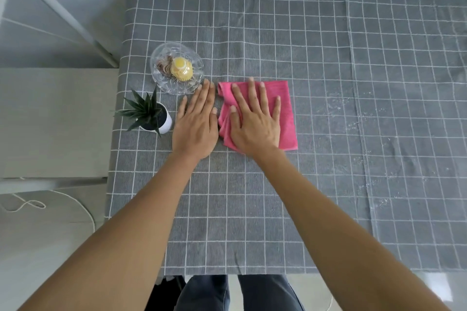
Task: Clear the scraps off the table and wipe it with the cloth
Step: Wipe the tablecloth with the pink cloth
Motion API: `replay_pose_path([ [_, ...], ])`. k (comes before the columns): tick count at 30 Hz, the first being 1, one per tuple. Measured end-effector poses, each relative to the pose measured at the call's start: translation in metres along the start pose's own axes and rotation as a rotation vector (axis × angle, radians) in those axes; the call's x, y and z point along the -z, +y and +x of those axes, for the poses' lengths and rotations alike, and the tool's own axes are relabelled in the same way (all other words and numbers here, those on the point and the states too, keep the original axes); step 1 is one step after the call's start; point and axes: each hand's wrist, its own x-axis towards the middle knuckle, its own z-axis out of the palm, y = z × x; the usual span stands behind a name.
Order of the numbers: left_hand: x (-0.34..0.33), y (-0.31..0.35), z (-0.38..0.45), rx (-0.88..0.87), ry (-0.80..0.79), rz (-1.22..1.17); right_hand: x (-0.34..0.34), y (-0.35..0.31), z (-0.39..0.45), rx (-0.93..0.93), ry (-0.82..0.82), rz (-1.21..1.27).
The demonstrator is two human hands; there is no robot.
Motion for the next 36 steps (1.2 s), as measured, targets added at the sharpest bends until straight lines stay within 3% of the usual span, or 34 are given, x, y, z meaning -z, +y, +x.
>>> replay_pose_path([
  [2,0.000,0.001,0.000,0.001,-0.009,-0.012,0.005,0.019,0.007,-0.004,0.010,-0.043],
  [5,-0.001,0.002,-0.001,0.018,-0.015,-0.026,0.015,0.050,0.024,-0.160,0.027,-0.054],
  [12,0.001,0.000,0.001,0.014,-0.014,-0.030,0.016,0.046,0.025,-0.283,0.090,-0.005],
  [21,0.004,-0.012,-0.032,0.049,-0.007,0.010,-0.007,-0.011,-0.017,0.023,-0.017,-0.032],
  [27,0.005,-0.012,-0.031,0.051,0.008,0.016,-0.001,0.011,-0.020,0.141,-0.013,-0.062],
  [36,0.003,-0.013,-0.032,0.053,0.014,-0.011,0.042,0.134,-0.017,-0.299,0.045,-0.122],
])
